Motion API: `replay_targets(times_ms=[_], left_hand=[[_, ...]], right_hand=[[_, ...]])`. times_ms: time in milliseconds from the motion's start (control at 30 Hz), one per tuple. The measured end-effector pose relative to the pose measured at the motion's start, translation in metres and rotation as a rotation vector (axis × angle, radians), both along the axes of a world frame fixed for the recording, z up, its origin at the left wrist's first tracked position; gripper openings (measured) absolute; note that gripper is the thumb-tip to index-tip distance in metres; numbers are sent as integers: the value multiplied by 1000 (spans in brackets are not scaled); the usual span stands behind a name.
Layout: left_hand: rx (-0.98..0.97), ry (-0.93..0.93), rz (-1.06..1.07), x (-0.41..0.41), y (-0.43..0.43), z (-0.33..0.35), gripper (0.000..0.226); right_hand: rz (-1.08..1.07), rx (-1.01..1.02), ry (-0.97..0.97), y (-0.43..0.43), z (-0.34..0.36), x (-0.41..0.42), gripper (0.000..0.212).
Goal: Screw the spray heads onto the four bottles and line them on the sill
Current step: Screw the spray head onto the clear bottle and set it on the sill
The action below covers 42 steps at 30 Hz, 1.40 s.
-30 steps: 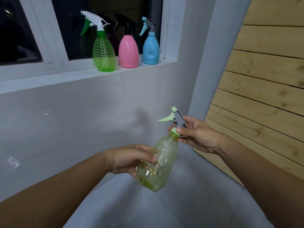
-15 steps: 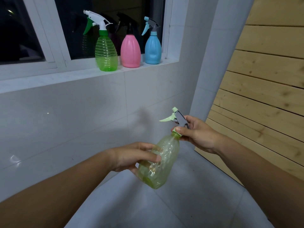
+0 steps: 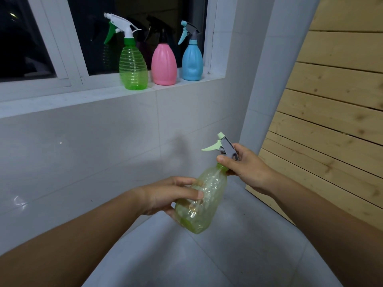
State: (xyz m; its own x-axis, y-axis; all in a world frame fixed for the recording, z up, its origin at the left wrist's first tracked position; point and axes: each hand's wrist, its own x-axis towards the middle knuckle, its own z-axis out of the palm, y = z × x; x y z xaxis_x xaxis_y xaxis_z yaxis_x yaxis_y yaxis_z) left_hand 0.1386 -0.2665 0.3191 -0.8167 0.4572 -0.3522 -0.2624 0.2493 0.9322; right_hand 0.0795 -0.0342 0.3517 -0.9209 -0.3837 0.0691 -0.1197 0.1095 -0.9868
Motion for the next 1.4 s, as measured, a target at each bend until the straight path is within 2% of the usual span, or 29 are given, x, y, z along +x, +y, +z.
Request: replay_targets(times_ms=[100,267,467,633,767,867,933,1133,1200,1300,1400], left_hand=[[-29,29,4,-1,1,2,43],[-40,71,23,-2,0,4,42],[-48,79,7,-1,2,4,43],[-51,117,34,-3,2,4,46],[-46,122,29,-2,5,4,41],[-54,125,30,-2,7,5,41],[-48,125,40,-3,5,5,42],[2,112,63,-3,5,7,48],[28,113,80,-4,5,6,49],[53,122,102,-3,4,5,52],[66,138,142,-2,6,3,57]], right_hand=[[-31,20,6,-2,0,-1,27],[24,-163,-133,2,2,-6,26],[-73,20,9,-6,-2,-2,27],[47,-134,-147,2,6,-6,29],[1,-17,-67,-1,3,-4,36],[-32,17,-46,-3,3,-4,30],[34,-76,-110,1,6,-7,24],[53,-361,-282,3,4,-8,36],[79,-436,-333,1,1,-7,32],[96,-419,-278,-3,0,-8,30],[7,-367,-183,-8,-3,-8,22]])
